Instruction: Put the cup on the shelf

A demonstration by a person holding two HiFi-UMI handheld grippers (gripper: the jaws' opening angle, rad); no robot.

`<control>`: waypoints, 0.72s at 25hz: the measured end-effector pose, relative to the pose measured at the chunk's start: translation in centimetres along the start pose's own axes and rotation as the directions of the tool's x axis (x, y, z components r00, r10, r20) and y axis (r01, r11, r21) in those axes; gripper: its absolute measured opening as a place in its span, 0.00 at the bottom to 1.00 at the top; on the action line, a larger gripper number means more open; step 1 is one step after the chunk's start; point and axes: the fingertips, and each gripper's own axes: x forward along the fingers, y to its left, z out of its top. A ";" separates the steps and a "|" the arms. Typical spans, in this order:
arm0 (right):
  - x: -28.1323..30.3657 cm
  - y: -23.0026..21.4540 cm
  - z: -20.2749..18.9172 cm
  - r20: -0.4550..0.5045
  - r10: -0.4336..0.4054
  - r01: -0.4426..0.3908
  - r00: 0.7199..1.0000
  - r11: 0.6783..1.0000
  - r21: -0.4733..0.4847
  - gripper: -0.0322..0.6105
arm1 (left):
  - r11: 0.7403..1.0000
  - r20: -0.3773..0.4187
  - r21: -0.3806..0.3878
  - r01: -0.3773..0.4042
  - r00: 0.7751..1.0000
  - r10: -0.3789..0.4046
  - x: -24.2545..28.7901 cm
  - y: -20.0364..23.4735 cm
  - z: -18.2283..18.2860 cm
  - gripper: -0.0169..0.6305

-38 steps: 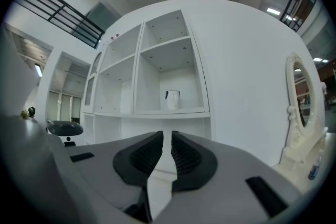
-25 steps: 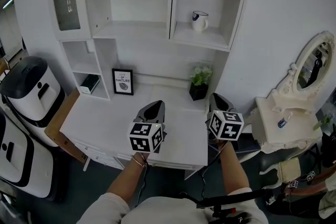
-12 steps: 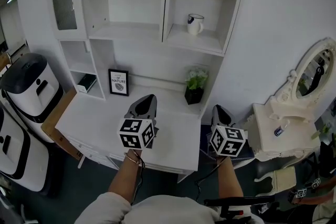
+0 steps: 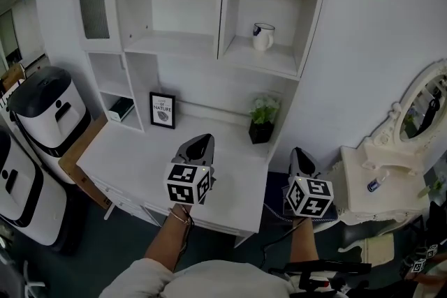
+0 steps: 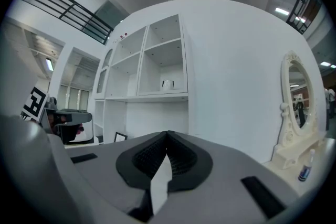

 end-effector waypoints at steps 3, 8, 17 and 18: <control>-0.4 -0.1 -0.4 0.002 0.001 -0.001 1.000 1.000 0.015 0.08 | 1.000 -0.007 0.001 -0.003 1.000 0.003 -0.3 -0.6 -0.5 0.04; -1.1 -0.3 -1.4 0.004 0.002 -0.002 1.000 0.998 0.055 0.08 | 1.000 -0.017 -0.021 -0.011 1.000 0.011 -0.7 -0.6 -1.3 0.04; -2.0 -0.8 -1.9 -0.006 -0.019 0.019 1.000 0.999 0.050 0.08 | 0.999 -0.024 -0.035 -0.017 1.000 0.017 -1.3 -0.4 -1.8 0.04; -2.0 -0.8 -1.8 -0.006 -0.021 0.021 1.000 0.999 0.047 0.08 | 0.999 -0.023 -0.034 -0.017 1.000 0.016 -1.4 -0.4 -1.9 0.04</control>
